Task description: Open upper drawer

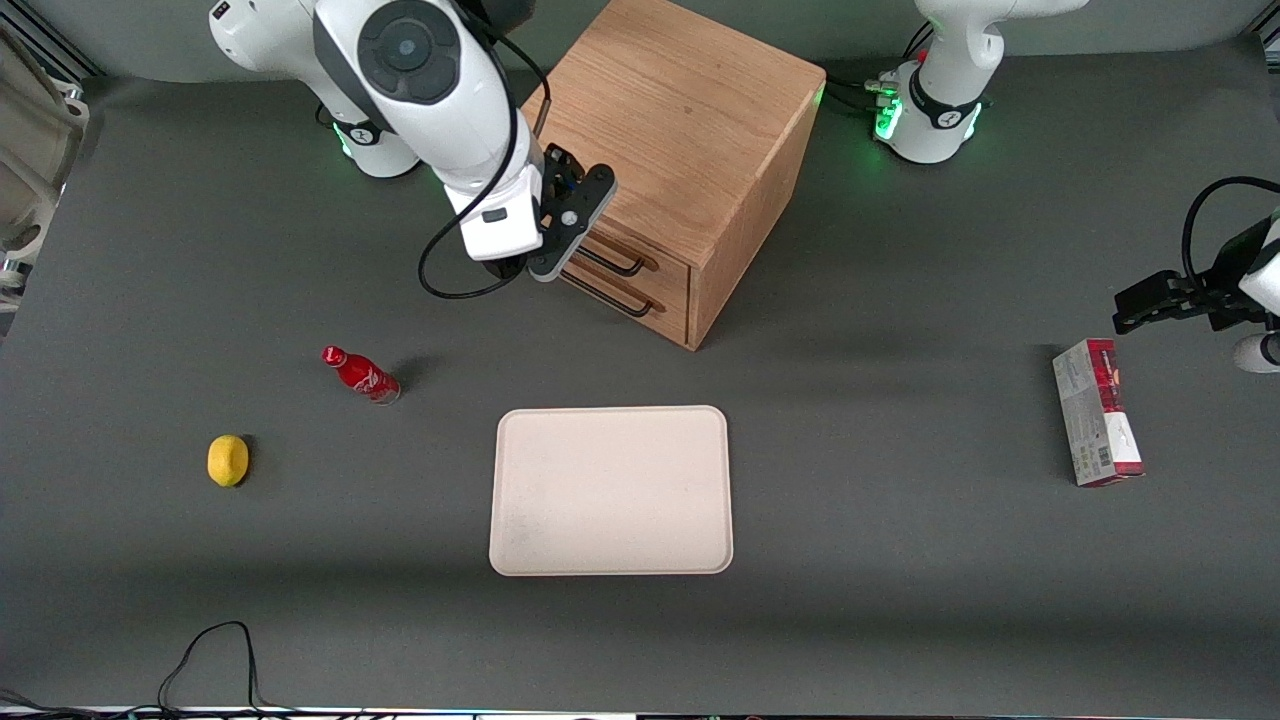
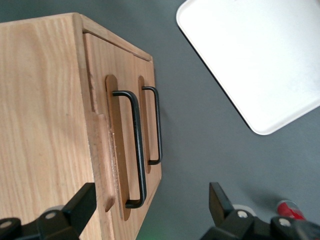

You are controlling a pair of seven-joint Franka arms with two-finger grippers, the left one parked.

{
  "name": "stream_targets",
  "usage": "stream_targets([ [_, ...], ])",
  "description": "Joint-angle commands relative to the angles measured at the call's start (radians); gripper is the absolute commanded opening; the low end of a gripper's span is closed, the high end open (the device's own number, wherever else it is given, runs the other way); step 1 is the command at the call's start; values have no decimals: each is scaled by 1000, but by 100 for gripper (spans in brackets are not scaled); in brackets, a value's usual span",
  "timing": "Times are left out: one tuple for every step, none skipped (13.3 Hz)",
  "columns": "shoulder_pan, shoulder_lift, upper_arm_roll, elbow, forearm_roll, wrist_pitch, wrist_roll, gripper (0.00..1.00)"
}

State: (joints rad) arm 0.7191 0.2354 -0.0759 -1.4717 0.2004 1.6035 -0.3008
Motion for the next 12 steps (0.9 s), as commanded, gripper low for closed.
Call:
stream_targets([
  [6, -47, -15, -91, 40, 64, -37, 100],
  [10, -47, -16, -119, 42, 96, -35, 100],
  [11, -47, -15, -149, 42, 134, -35, 100],
  [13, -47, -13, -182, 40, 174, -32, 100],
  [17, -47, -12, -208, 40, 205, -28, 100],
  [29, -45, -11, -228, 42, 226, -26, 100],
  [29, -47, -11, -248, 40, 248, -26, 100],
  [29, -47, -11, -269, 40, 269, -26, 100],
  [31, -47, -10, -283, 40, 285, -26, 100],
  [33, -47, -8, -289, 40, 291, -26, 100],
  [33, -47, -7, -291, 40, 291, -26, 100],
  [33, -45, -7, -292, 40, 291, -27, 100],
])
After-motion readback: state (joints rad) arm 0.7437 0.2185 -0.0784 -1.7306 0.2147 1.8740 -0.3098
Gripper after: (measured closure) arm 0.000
